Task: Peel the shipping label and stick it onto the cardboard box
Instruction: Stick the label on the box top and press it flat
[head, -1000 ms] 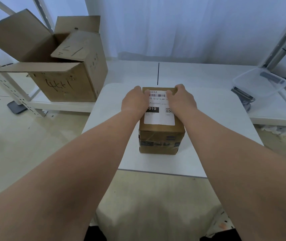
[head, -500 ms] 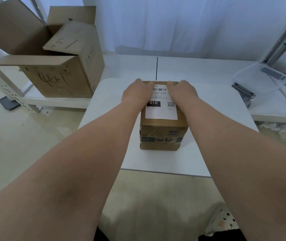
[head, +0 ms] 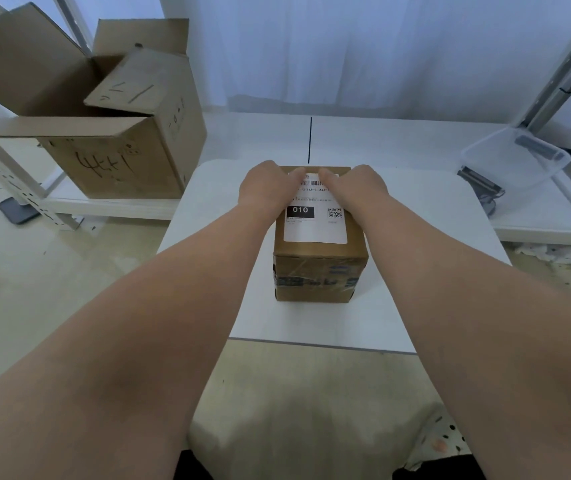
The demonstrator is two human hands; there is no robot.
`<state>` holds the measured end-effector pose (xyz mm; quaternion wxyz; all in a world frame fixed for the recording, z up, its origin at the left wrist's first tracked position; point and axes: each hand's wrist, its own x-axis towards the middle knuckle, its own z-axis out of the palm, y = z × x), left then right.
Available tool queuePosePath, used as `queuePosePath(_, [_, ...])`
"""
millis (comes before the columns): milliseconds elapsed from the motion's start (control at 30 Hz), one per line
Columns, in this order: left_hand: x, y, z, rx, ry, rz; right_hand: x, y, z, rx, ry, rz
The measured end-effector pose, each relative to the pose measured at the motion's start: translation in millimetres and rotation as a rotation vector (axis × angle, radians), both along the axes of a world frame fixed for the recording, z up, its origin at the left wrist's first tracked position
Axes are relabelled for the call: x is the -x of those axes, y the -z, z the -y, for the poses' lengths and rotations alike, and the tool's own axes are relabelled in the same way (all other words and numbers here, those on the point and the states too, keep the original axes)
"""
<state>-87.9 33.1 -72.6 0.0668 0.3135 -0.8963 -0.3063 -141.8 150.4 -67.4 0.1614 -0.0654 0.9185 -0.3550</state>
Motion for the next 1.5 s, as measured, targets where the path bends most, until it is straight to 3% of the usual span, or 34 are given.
queuePosePath(167, [-7, 0, 4, 0.051, -0.007, -0.050, 2, -1, -5, -0.022, 0.060, -0.035])
queuePosePath(333, [-13, -7, 3, -0.251, 0.004, -0.009, -4, -3, -8, 0.068, -0.020, 0.068])
queuePosePath(433, [-16, -1, -2, -0.310, 0.014, 0.062, -8, 0, -7, 0.085, -0.107, 0.115])
queuePosePath(733, [-24, 1, -1, -0.076, 0.066, -0.028, -7, 4, -15, 0.143, -0.090, 0.038])
queuePosePath(933, [-39, -3, -2, -0.205, 0.068, -0.032, -10, -5, -22, 0.110, -0.146, 0.123])
queuePosePath(1167, [-50, -1, -18, -0.124, 0.070, 0.051, -25, -10, -33, 0.116, -0.151, 0.244])
queuePosePath(1500, [-52, 0, -25, -0.119, 0.032, -0.006, -38, 9, -28, 0.119, -0.044, 0.061])
